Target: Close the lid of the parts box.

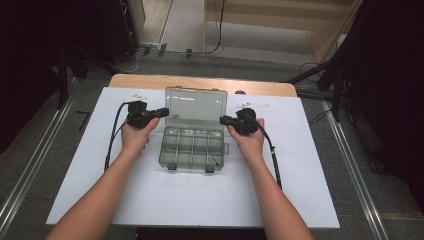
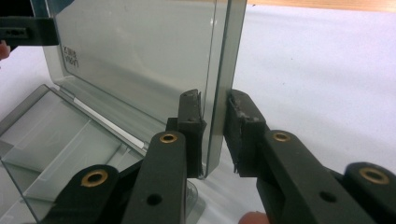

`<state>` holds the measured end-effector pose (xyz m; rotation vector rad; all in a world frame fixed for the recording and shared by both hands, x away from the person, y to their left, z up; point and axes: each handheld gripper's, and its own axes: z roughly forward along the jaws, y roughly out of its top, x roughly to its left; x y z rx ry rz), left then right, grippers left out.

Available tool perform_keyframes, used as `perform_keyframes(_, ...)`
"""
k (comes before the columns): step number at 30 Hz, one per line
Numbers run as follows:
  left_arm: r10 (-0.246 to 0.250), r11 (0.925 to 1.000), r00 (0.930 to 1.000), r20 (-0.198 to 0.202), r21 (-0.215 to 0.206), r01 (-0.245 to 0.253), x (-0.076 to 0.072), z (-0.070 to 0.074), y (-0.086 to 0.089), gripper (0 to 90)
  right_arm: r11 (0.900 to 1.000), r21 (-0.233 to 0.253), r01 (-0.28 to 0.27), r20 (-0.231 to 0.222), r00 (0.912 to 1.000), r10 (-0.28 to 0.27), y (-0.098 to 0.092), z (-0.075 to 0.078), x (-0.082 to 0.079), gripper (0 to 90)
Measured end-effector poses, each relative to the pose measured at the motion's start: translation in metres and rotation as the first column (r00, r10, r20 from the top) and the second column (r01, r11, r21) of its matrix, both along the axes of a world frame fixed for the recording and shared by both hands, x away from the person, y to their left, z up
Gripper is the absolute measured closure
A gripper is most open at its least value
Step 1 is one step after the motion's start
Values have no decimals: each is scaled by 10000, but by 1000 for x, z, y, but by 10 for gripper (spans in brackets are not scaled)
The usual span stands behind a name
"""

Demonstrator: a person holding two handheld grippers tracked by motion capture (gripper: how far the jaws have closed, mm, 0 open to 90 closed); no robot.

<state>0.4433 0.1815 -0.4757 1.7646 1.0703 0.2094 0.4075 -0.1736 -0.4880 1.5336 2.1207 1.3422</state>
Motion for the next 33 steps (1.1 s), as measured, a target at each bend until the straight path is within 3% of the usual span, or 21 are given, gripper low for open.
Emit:
perform_keyframes(3, 7, 9999, 10000, 68, 150, -8, -1, 1, 0, 843, 9999, 24, 143, 70, 9999, -144, 1, 1, 0, 772)
perform_keyframes(6, -67, 9994, 9997, 216, 334, 60, -3, 3, 0, 846, 9987, 424, 295, -1, 9996, -296, -2, 4, 2, 754)
perform_keyframes(11, -134, 9991, 9991, 404, 414, 117, -5, 3, 0, 847, 9974, 578, 435, 217, 9988, -448, -8, 17, 8, 764)
perform_keyframes(16, -150, 9992, 9985, 530, 374, 130, -6, 2, 1, 847, 9986, 480, 228, 293, 9993, -242, -7, 25, 12, 838)
perform_keyframes(21, -78, 9993, 9985, 540, 356, 59, -7, 1, 2, 843, 9997, 122, 193, 562, 9982, -200, -4, 26, 9, 851)
perform_keyframes(24, 33, 9999, 9986, 520, 100, -38, -8, 2, 3, 806, 9998, 31, 183, 696, 9974, -184, -3, 27, 8, 852)
perform_keyframes(26, 99, 9996, 9994, 335, -265, -90, -8, 5, 7, 692, 9998, -88, 192, 820, 9965, -184, -2, 27, 7, 853)
perform_keyframes(29, -76, 9979, 9992, 400, -637, 102, -10, 12, 15, 689, 9997, -112, 198, 909, 9957, -187, -2, 27, 6, 853)
perform_keyframes(33, 246, 9945, 9993, 268, -1026, -217, -6, 19, 24, 727, 9998, -76, 193, 1105, 9937, -184, -1, 25, 5, 853)
